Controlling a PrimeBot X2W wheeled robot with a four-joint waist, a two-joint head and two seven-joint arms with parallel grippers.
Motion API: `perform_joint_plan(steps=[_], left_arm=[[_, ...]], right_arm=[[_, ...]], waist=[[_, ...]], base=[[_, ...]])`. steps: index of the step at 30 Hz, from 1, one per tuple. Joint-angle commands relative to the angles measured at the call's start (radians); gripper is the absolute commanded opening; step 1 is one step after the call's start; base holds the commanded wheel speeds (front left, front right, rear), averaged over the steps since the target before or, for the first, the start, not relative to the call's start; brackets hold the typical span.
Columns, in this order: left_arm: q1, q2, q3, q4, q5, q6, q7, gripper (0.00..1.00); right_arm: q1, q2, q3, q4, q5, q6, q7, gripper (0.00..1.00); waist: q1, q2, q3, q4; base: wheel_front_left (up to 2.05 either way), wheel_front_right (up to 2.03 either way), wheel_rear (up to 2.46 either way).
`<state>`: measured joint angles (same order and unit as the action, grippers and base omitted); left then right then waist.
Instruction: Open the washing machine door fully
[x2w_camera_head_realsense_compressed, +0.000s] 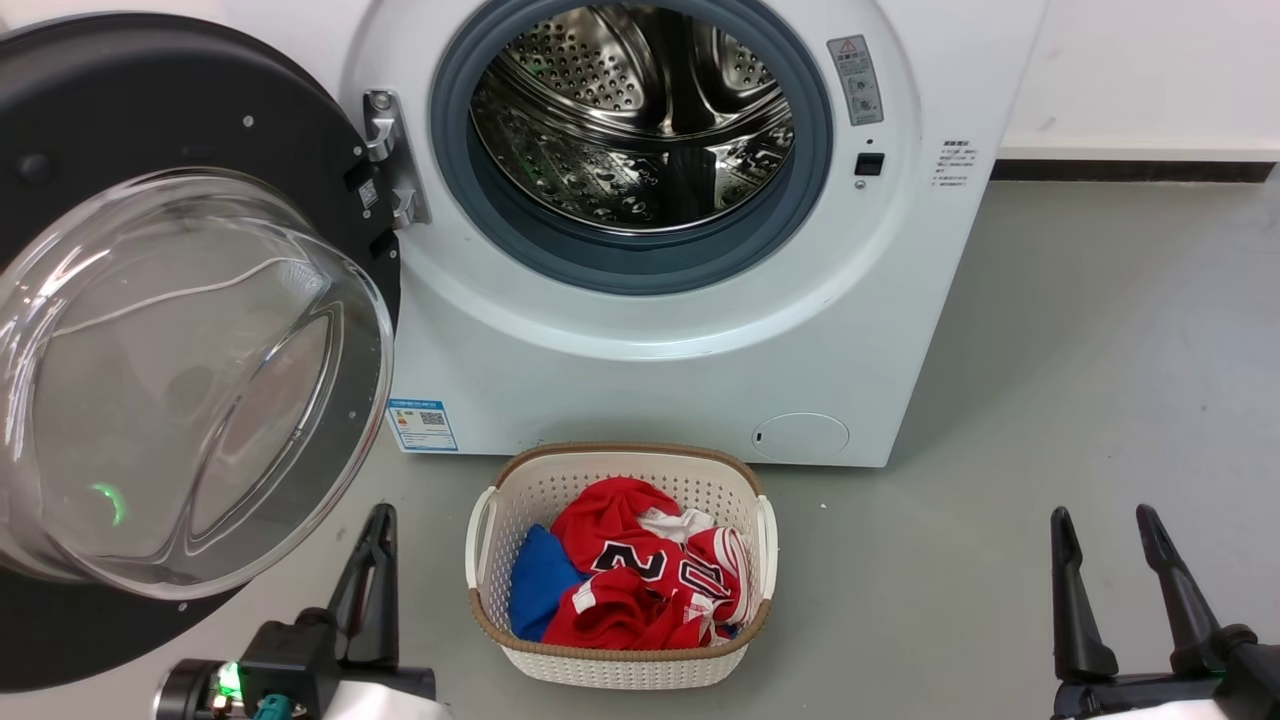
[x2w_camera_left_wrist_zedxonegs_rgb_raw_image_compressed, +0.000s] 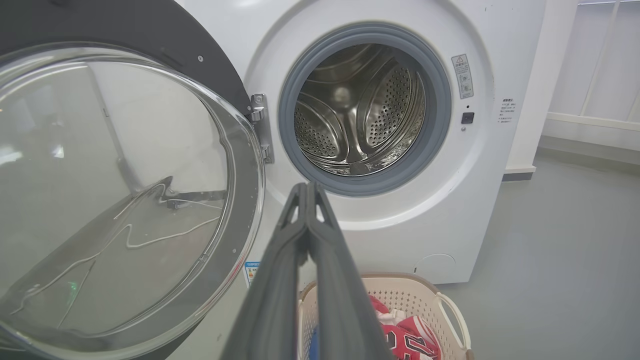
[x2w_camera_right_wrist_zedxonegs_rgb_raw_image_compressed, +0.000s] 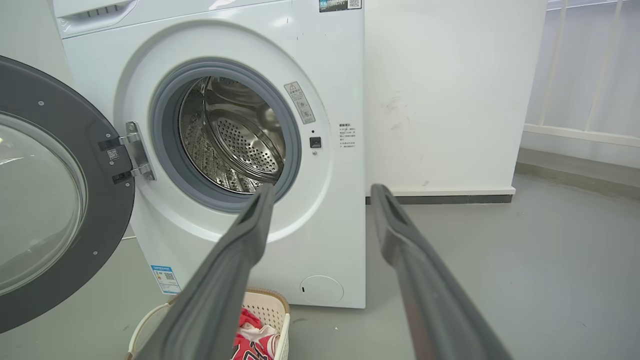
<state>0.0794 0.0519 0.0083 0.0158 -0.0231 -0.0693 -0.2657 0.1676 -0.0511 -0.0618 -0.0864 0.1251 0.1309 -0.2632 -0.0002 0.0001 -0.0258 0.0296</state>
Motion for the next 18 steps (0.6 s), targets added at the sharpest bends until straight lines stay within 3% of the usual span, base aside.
perform_joint_plan(steps=[1,4,5,6,7,18], left_arm=[[0.012,-0.002,-0.008,0.006,-0.009,0.009,0.002,0.00],[0.019,-0.002,-0.028,0.023,-0.019,0.028,0.002,0.00],[0.020,-0.002,-0.033,0.030,-0.019,0.035,0.002,0.15],[0.020,-0.002,-0.037,0.035,-0.021,0.043,0.002,0.45],[0.018,-0.002,-0.041,0.038,-0.022,0.048,0.002,1.00],[0.003,-0.002,-0.041,0.074,-0.032,0.094,0.002,1.00]], right_arm=[[0.008,0.002,0.001,0.006,0.005,0.000,-0.002,1.00],[0.017,0.002,0.003,0.019,0.011,0.000,-0.002,1.00],[0.018,0.002,0.002,0.025,0.013,0.000,-0.002,1.00],[0.018,0.002,0.002,0.028,0.014,0.000,-0.002,1.00],[0.018,0.002,0.002,0.030,0.014,0.000,-0.002,1.00],[0.019,0.002,0.002,0.042,0.017,0.000,-0.002,1.00]], waist=[[0.0002,-0.0001,0.000,-0.004],[0.0002,-0.0001,-0.002,-0.010],[0.0002,-0.0001,-0.002,-0.011],[0.0002,-0.0001,-0.002,-0.013],[0.0002,-0.0001,-0.002,-0.013],[0.0002,-0.0001,-0.005,-0.010]], base=[[0.00,0.00,0.00],[0.00,0.00,0.00],[0.00,0.00,0.00],[0.00,0.00,0.00],[0.00,0.00,0.00],[0.00,0.00,0.00]])
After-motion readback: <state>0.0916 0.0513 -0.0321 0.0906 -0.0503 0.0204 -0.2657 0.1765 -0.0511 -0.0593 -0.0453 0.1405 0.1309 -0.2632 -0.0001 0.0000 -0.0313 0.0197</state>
